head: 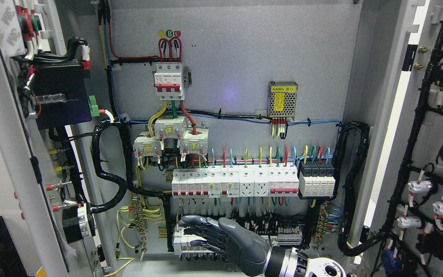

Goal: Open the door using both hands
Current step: 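Lower and withdraw the right hand from the cabinet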

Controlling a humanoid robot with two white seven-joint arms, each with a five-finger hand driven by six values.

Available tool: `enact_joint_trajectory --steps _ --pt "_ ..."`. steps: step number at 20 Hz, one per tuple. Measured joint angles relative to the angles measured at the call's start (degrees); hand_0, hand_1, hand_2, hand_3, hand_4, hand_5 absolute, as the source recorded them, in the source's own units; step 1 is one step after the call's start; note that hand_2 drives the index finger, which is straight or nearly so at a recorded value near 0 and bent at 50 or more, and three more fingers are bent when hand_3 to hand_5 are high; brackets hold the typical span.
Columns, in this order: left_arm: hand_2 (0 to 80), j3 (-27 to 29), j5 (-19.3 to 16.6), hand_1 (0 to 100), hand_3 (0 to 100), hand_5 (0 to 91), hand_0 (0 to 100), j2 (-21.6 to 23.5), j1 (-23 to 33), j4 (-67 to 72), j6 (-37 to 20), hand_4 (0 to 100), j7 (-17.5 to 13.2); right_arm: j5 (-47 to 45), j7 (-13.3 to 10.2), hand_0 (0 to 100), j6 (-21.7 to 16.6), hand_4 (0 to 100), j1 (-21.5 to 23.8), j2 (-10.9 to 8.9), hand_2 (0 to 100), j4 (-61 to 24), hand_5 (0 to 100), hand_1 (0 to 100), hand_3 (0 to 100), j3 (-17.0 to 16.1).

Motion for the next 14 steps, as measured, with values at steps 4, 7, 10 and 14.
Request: enact_joint_trajectory --steps 4,7,10,14 --pt "0.0 0.0 0.0 0 0 0.0 0 0.0 0.0 0.0 0.0 0 0.0 -0.05 0.0 19 0.0 0 0.59 -0.19 0 -1.3 0 0 0 2.07" --pt "0.0 0.0 0.0 0 0 0.0 0 0.0 0.01 0.0 -0.01 0 0.0 -0.08 0.02 19 0.0 0 1.48 -0.24 0 -2.41 0 0 0 3.75" --pt "0.0 0.0 0.0 0 0 0.0 0 0.0 0.02 0.0 0.0 0 0.0 -0.11 0.02 19 0.06 0 2.12 -0.15 0 -3.39 0 0 0 5.22" --pt "0.0 0.01 0.0 0 0 0.0 0 0.0 0.02 0.0 -0.01 0 0.0 -0.23 0.03 19 0.41 0 3.11 -0.07 0 -4.6 0 0 0 7.01"
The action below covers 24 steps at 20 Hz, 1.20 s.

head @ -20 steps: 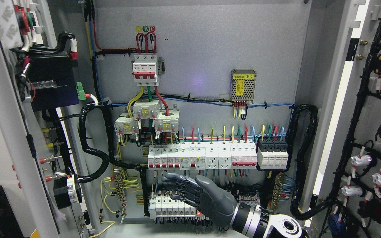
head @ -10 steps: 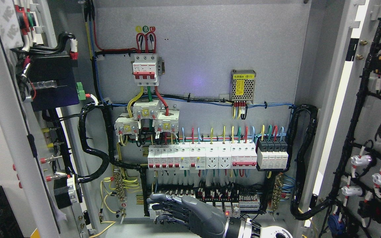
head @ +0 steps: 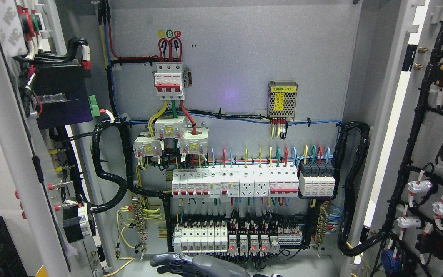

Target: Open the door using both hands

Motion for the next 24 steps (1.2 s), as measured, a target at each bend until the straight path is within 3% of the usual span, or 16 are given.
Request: enact_joint_trajectory --steps 14,24 --pt "0.0 -0.34 0.0 0 0 0.0 0 0.44 3.0 -7.52 -0.06 0 0.0 -5.82 0.04 19 0.67 0 1.36 0.4 0 -2.15 0 0 0 3.35" --pt "0.0 -8.94 0.0 0 0 0.0 0 2.89 10.16 -21.59 -0.12 0 -0.15 -5.52 -0.18 19 0.7 0 1.48 3.03 0 -2.49 0 0 0 4.8"
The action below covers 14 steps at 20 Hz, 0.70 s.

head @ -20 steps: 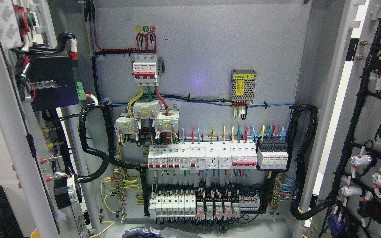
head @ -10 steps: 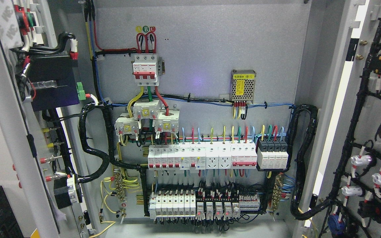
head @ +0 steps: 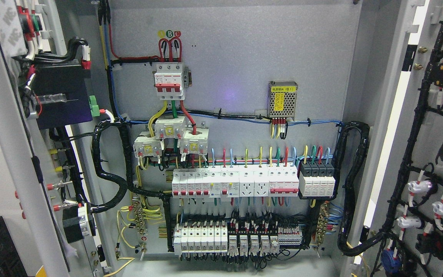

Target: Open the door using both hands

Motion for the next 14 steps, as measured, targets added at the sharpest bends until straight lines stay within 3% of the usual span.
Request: enact_joint_trajectory --steps 9,14 --pt "0.0 -5.47 0.0 0 0 0.0 0 3.32 8.02 -15.91 0.0 0 0.08 3.24 -0.13 19 1.7 0 -0.25 3.97 0 0.12 0 0 0 0.91" --pt "0.0 -7.59 1.82 0 0 0.0 0 5.71 11.41 -24.05 0.0 0 0.15 3.83 -0.18 19 1.93 0 -0.53 6.16 0 0.7 0 0 0 1.33"
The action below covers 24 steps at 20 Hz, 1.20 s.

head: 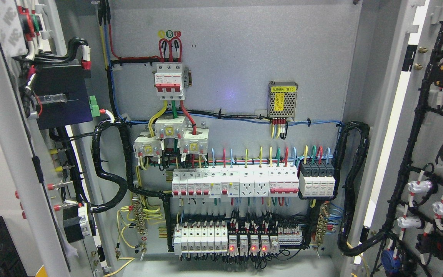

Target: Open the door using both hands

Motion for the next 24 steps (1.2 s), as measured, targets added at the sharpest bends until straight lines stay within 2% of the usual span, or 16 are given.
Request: enact_joint_trajectory --steps 11,24 --pt "0.0 -4.62 2.41 0 0 0.0 0 5.5 3.72 -13.85 0.0 0 0.02 0.4 -0.01 19 0.01 0 -0.91 4.67 0 2.79 0 0 0 0.52" --pt "0.0 -9.83 3.07 0 0 0.0 0 10.63 5.98 -24.41 0.0 0 0.01 2.86 -0.01 19 0.01 0 -2.18 7.48 0 4.87 0 0 0 2.04"
